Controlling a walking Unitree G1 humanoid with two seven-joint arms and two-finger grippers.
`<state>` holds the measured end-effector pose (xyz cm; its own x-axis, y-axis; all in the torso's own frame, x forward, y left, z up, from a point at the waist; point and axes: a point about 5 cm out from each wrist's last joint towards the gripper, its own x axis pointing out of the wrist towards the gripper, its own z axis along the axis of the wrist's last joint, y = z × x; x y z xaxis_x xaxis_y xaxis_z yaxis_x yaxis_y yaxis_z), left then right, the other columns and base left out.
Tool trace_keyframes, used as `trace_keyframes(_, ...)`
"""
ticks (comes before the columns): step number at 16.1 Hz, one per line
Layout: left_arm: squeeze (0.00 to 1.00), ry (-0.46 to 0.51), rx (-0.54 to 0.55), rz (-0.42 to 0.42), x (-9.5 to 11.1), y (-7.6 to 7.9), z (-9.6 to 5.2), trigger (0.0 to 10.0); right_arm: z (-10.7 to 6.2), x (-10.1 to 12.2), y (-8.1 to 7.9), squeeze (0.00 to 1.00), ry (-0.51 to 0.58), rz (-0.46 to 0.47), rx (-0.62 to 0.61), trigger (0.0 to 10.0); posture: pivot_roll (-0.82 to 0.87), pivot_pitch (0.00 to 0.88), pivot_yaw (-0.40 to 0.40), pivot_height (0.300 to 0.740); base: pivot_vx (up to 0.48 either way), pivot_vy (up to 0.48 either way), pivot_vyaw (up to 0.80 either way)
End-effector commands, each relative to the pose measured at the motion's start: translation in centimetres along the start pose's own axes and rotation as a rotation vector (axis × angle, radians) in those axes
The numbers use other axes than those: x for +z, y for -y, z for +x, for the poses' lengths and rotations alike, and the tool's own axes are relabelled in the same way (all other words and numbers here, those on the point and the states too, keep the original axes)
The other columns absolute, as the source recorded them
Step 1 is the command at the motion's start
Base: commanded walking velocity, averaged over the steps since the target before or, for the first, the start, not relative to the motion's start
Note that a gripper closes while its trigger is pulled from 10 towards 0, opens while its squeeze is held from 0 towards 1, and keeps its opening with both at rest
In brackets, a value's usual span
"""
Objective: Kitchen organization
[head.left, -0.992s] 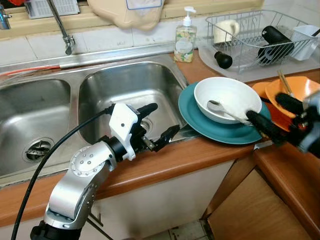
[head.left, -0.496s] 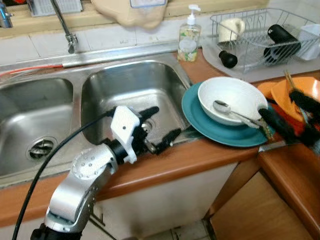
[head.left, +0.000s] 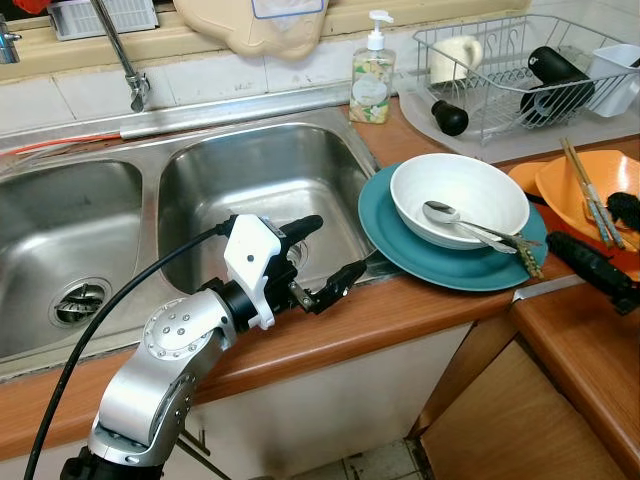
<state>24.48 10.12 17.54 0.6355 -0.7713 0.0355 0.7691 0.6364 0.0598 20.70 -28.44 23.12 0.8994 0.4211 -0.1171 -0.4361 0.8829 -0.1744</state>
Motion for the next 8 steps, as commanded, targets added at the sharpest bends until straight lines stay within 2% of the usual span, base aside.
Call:
trace_keyframes(1, 0.00, -0.004, -0.017, 0.001, 0.1, 0.2, -0.1, 10.0, 0.4, 0.0, -0.7, 0.00, 0.012, 0.023, 0.030, 10.0, -0.06, 0.000, 0.073, 0.740, 0.000, 0.000, 0.00)
trace_keyframes(3, 0.00, -0.006, -0.022, -0.002, 0.1, 0.3, -0.2, 10.0, 0.5, -0.4, -1.0, 0.00, 0.025, 0.075, 0.048, 10.0, -0.06, 0.000, 0.073, 0.740, 0.000, 0.000, 0.00)
trace_keyframes(4, 0.00, -0.006, -0.024, -0.003, 0.1, 0.3, -0.2, 10.0, 0.6, -0.6, -1.2, 0.00, 0.030, 0.100, 0.053, 8.2, -0.06, 0.000, 0.075, 0.740, 0.000, 0.000, 0.00)
trace_keyframes(5, 0.00, -0.007, -0.025, -0.004, 0.1, 0.3, -0.2, 10.0, 0.8, -0.8, -1.5, 0.00, 0.029, 0.116, 0.057, 4.5, -0.06, 0.000, 0.075, 0.740, 0.000, 0.000, 0.00)
trace_keyframes(6, 0.00, -0.008, -0.026, -0.004, 0.1, 0.3, -0.1, 10.0, 0.9, -0.9, -1.7, 0.00, 0.025, 0.123, 0.061, 3.8, -0.06, 0.000, 0.073, 0.740, 0.000, 0.000, 0.00)
trace_keyframes(7, 0.00, -0.008, -0.026, -0.005, 0.1, 0.3, -0.1, 10.0, 1.1, -1.1, -1.8, 0.00, 0.023, 0.133, 0.061, 2.4, -0.06, 0.000, 0.071, 0.740, 0.000, 0.000, 0.00)
trace_keyframes(8, 0.00, -0.008, -0.026, -0.006, 0.1, 0.4, -0.1, 10.0, 1.4, -1.2, -1.8, 0.00, 0.019, 0.144, 0.056, 0.0, -0.06, 0.000, 0.070, 0.740, 0.000, 0.000, 0.00)
